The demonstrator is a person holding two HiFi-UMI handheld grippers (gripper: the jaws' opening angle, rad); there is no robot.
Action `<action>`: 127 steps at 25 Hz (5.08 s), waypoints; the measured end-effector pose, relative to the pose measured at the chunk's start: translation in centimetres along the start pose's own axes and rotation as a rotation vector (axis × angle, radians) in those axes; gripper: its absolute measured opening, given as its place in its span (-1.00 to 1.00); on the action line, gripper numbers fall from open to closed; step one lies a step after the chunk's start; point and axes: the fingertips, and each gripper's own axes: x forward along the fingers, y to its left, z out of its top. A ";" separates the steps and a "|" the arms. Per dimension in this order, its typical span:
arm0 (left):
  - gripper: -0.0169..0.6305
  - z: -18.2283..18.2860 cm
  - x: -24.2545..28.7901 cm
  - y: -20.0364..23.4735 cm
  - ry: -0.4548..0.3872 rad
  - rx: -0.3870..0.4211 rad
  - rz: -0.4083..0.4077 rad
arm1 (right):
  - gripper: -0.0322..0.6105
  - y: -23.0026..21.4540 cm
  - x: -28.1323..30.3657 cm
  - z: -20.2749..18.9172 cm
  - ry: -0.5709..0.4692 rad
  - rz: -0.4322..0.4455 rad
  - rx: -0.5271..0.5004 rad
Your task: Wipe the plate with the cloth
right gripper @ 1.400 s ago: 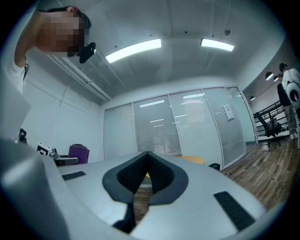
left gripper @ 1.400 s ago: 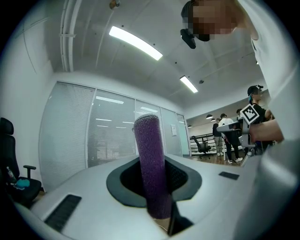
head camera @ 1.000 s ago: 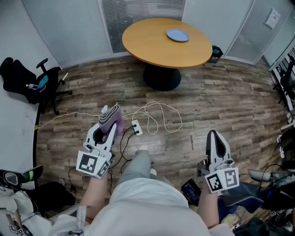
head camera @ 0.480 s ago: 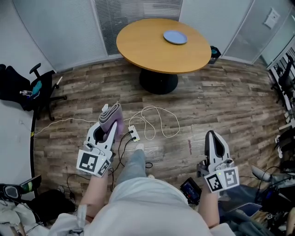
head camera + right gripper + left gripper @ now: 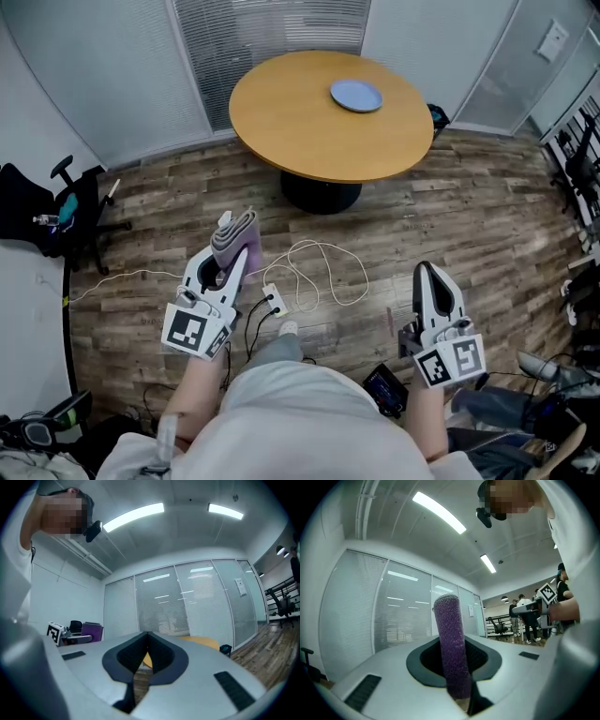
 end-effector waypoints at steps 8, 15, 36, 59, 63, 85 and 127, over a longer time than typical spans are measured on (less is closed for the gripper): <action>-0.70 -0.9 5.3 4.4 0.004 -0.014 -0.037 | -0.84 -1.8 5.6 -0.6 0.006 -0.041 0.006; -0.70 -1.4 9.0 7.9 -0.002 -0.015 -0.056 | -0.84 -3.1 10.2 -0.6 -0.005 -0.072 0.009; -0.70 -3.6 12.3 12.1 0.034 -0.040 -0.075 | -0.84 -3.9 15.9 -2.3 0.013 -0.103 0.041; -0.70 -3.4 25.3 14.5 0.037 -0.023 -0.031 | -0.84 -14.4 26.3 -1.6 0.031 -0.044 0.049; -0.70 -3.5 28.2 14.8 0.043 -0.028 -0.017 | -0.84 -16.8 28.2 -1.3 0.037 -0.034 0.053; -0.70 -2.4 40.6 15.9 0.008 0.010 0.121 | -0.84 -28.2 38.7 0.2 0.023 0.104 0.043; -0.70 -6.9 56.9 31.0 0.033 -0.058 -0.175 | -0.84 -31.1 53.5 -2.0 0.044 -0.224 0.051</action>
